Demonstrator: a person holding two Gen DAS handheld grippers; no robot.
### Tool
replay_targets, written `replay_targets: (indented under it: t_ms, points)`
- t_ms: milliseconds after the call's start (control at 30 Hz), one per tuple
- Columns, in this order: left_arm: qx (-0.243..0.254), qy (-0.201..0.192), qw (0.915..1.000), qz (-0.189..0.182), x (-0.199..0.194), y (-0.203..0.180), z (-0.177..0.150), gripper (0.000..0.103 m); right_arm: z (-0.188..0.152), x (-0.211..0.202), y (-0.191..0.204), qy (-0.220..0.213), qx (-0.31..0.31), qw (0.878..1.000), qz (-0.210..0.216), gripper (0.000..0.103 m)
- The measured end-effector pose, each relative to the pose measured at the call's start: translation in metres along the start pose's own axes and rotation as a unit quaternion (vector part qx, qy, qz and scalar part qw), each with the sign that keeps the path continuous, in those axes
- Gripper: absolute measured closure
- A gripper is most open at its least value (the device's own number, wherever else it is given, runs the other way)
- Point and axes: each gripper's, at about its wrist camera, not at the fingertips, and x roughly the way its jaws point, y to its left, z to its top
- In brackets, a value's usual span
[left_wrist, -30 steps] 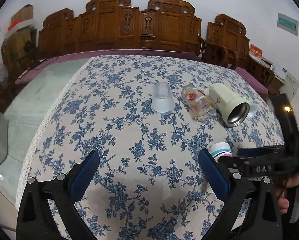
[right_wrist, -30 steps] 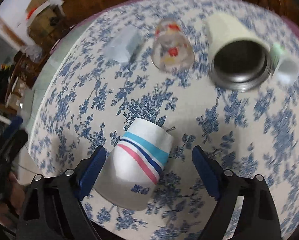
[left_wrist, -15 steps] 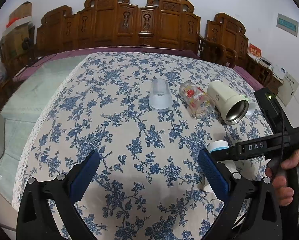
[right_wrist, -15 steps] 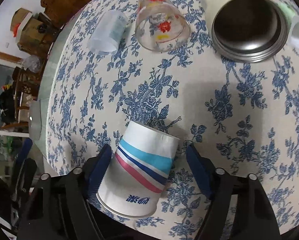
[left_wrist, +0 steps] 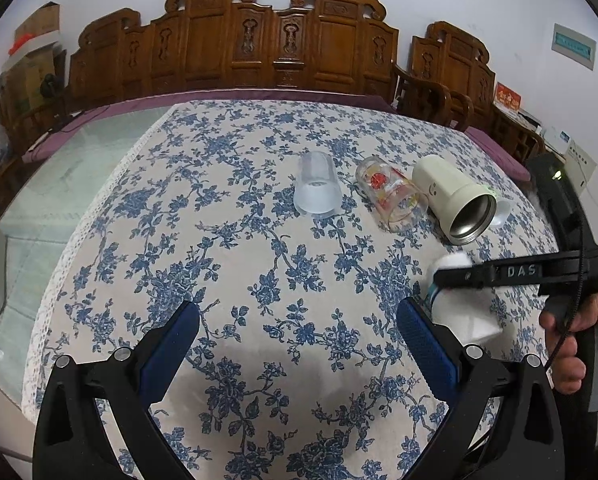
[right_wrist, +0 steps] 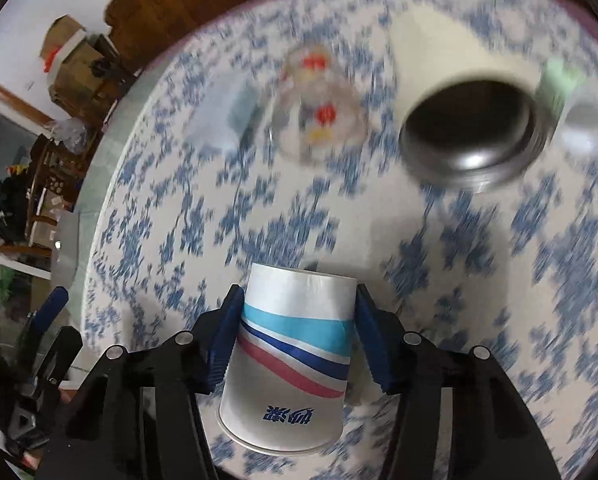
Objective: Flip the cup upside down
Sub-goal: 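Lower the striped paper cup onto the tablecloth and open the right gripper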
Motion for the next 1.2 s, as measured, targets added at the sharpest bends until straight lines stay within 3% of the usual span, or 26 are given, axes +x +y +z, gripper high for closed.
replay_targets:
  t_ms: [233, 300, 400, 533, 667, 800, 867, 967, 1033, 1200]
  points:
    - [0.004, 0.005, 1.0, 0.001, 0.003, -0.002, -0.002, 0.008, 0.012, -0.016, 0.003, -0.107, -0.049, 0.992, -0.045, 0.046]
    - [0.004, 0.006, 1.0, 0.0, 0.004, -0.002, -0.002, 0.008, 0.014, -0.019, 0.007, -0.153, -0.069, 0.983, -0.075, 0.046]
    - [0.005, 0.007, 1.0, -0.003, 0.004, -0.002, -0.002, 0.008, 0.014, -0.017, 0.01, -0.183, -0.094, 0.972, -0.112, 0.046]
    - [0.004, 0.007, 1.0, -0.002, 0.004, -0.001, -0.002, 0.008, 0.0, -0.011, 0.019, -0.221, -0.145, 0.949, -0.171, 0.046]
    - [0.007, 0.005, 1.0, -0.001, 0.003, -0.004, -0.001, 0.008, -0.02, -0.013, 0.022, -0.259, -0.159, 0.933, -0.194, 0.045]
    - [0.008, 0.005, 1.0, 0.0, 0.002, -0.006, -0.001, 0.008, -0.04, -0.018, 0.025, -0.277, -0.17, 0.924, -0.203, 0.045]
    - [0.006, 0.002, 1.0, -0.006, 0.001, -0.006, -0.001, 0.008, -0.051, -0.02, 0.027, -0.278, -0.174, 0.923, -0.201, 0.045]
    - [0.01, -0.004, 0.9999, -0.01, -0.002, -0.01, -0.001, 0.008, -0.058, -0.025, 0.022, -0.267, -0.164, 0.934, -0.171, 0.044]
    - [0.015, -0.005, 0.9998, -0.011, -0.003, -0.013, -0.001, 0.008, -0.059, -0.028, 0.019, -0.26, -0.156, 0.94, -0.157, 0.035]
    - [0.021, -0.007, 0.9997, -0.011, -0.004, -0.018, -0.002, 0.008, -0.061, -0.036, 0.01, -0.246, -0.123, 0.953, -0.127, 0.031]
